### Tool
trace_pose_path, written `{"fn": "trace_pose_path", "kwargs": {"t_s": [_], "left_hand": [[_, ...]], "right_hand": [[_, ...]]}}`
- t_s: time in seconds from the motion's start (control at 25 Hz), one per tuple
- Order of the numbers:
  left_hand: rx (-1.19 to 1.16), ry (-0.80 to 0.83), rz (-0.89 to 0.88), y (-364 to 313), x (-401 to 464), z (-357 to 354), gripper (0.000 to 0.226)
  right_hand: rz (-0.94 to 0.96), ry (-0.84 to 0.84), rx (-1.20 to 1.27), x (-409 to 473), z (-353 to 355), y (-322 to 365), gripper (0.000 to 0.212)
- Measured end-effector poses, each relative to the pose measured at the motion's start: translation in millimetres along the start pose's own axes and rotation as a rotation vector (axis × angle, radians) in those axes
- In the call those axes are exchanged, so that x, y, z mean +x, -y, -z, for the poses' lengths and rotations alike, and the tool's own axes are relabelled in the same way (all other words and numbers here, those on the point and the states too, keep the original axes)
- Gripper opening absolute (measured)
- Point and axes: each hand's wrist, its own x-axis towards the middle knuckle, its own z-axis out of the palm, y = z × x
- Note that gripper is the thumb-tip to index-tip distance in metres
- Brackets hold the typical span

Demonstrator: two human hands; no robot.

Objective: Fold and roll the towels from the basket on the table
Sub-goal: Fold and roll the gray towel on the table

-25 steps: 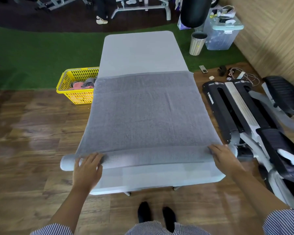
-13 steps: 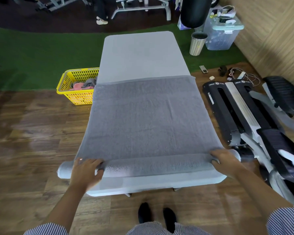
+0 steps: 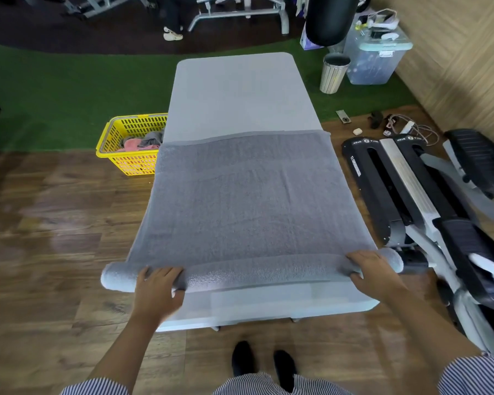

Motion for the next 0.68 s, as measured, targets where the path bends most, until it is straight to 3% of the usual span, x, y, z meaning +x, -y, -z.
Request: {"fn": "trace_pose_path", "kwargs": {"t_s": [0.16, 0.32, 0.44, 0.56, 0.68], "left_hand": [[0.012, -0.014, -0.056, 7.1, 1.5, 9.7, 0.037], [-0.024, -0.032, 0.068, 9.4, 2.2, 6.0, 0.041], [-0.004, 0.012, 0.061, 7.7, 0.8, -2.3, 0.045], [-0.023, 0.083, 0.069, 8.6, 0.0, -1.8, 0.058], [-0.016, 0.085, 0.055, 9.3, -2.8, 5.3, 0.040]], "right_hand": [[0.038, 0.052, -0.050, -1.0, 11.3, 4.2, 0.025], [0.040, -0.131, -0.028, 4.4, 5.1, -3.9, 0.040], [-0.022, -0.032, 0.068, 4.4, -0.5, -4.7, 0.043], [0.026, 0.008, -0.007, 1.3, 0.6, -7.1, 0.055], [-0.031, 0.020, -0.112, -5.7, 12.8, 1.3, 0.034]]}}
